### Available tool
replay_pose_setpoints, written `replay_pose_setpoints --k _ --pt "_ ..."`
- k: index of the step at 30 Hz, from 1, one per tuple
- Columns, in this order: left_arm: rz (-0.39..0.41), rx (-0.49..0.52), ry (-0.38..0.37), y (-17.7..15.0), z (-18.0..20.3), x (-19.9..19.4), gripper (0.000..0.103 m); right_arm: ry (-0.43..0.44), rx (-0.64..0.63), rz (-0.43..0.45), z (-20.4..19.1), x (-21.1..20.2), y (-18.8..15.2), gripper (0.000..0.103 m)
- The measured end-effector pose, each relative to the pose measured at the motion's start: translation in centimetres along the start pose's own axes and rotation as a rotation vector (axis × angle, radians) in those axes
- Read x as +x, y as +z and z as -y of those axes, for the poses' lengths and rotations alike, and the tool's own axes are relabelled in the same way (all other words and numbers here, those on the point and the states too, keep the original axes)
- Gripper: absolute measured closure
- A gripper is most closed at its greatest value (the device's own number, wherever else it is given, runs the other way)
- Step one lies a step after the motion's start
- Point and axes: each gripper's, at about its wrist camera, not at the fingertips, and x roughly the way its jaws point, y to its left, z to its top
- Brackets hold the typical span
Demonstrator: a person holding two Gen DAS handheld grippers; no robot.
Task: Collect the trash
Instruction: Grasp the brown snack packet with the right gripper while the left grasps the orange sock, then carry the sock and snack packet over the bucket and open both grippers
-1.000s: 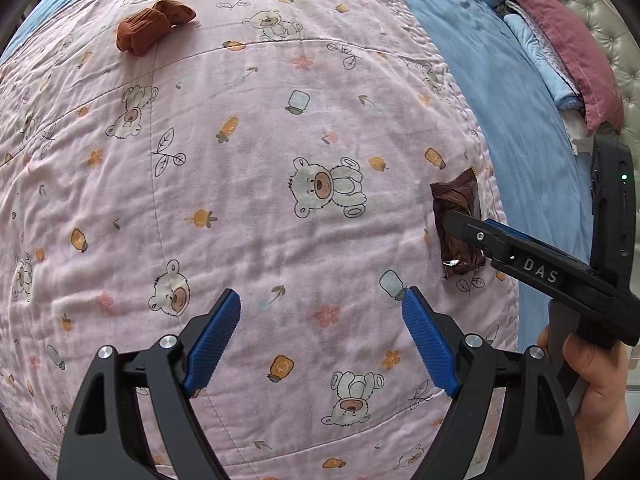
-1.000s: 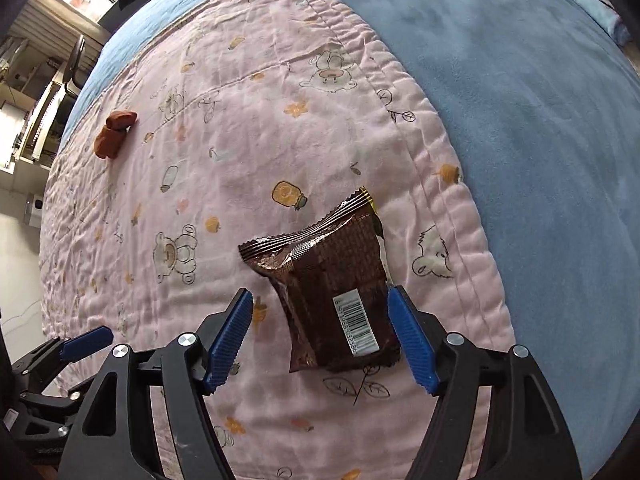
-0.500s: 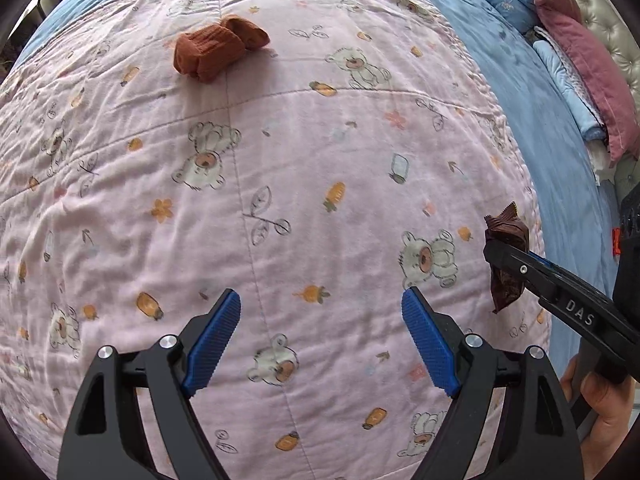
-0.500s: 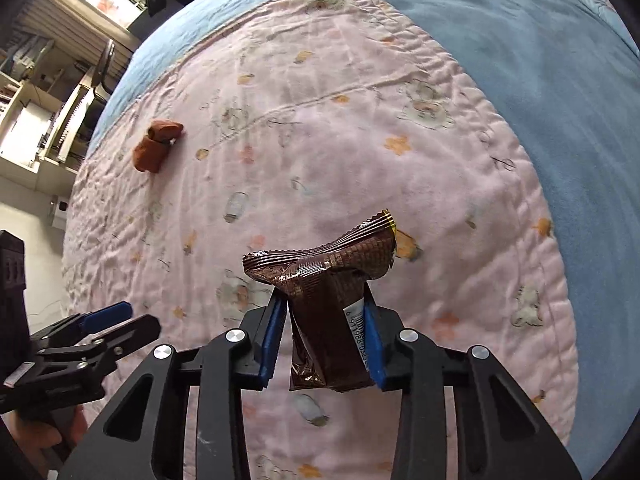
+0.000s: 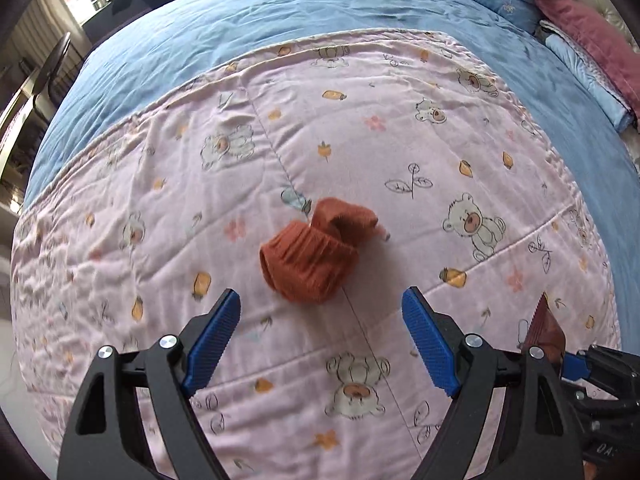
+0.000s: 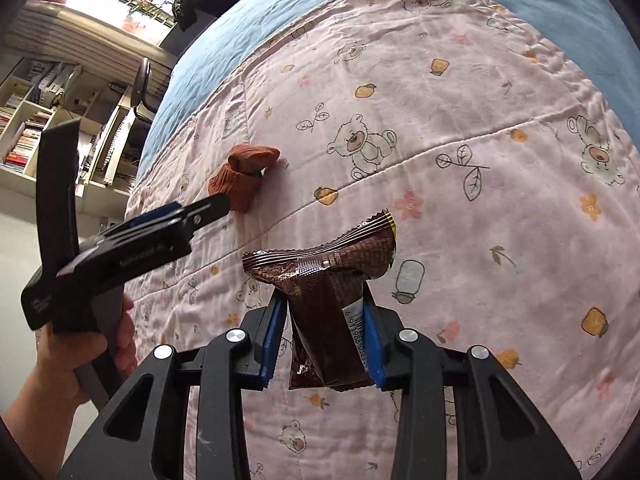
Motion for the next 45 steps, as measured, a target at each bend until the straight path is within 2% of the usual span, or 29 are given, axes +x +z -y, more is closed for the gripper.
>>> replay_pose_setpoints --k 5,7,8,12,14,16,18,24,31,38,45 --pt "-0.046 0.059 0.038 1.9 0.3 3.7 0.02 -0.013 0.012 -0.007 0.2 0.8 0.0 0.068" --pt "-0.09 0.034 0.048 1.9 -0.2 5.4 0.041 -0.014 0.02 -0.007 0.5 1.0 -0.3 0.068" --pt "-0.115 0.014 0.028 1.6 -0.6 6.0 0.051 -0.017 0.023 -0.01 0.7 1.1 -0.4 0.068" --pt "-0.095 -0.053 -0.031 0.9 -1.3 5.8 0.063 -0.021 0.041 -0.016 1.4 1.0 -1.4 0.068" --pt "-0.103 -0.101 -0.08 0.3 -1.8 5.2 0.065 -0.002 0.066 -0.017 1.6 0.6 -1.7 0.068" --pt "-0.114 -0.179 -0.176 -0.9 -2.5 4.3 0.065 0.017 0.085 -0.012 1.6 -0.1 -1.9 0.068" --pt "-0.109 -0.227 -0.245 -2.7 -2.6 2.8 0.065 0.023 0.091 -0.007 1.5 -1.0 -2.3 0.068" --pt "-0.137 -0.291 -0.341 -10.0 -0.5 -2.0 0.065 0.037 0.087 0.008 0.4 -4.9 -4.8 0.068" --pt "-0.207 -0.365 -0.435 -19.5 3.9 -8.4 0.065 0.015 0.052 -0.023 -1.4 -10.4 -11.2 0.068" --pt "-0.233 -0.344 -0.514 -25.9 8.6 -14.5 0.065 -0.016 0.048 -0.016 -2.1 -16.9 -19.3 0.068" --pt "-0.222 -0.204 -0.533 -30.8 12.4 -19.2 0.065 -0.045 0.159 0.053 -0.6 -22.3 -28.3 0.068"
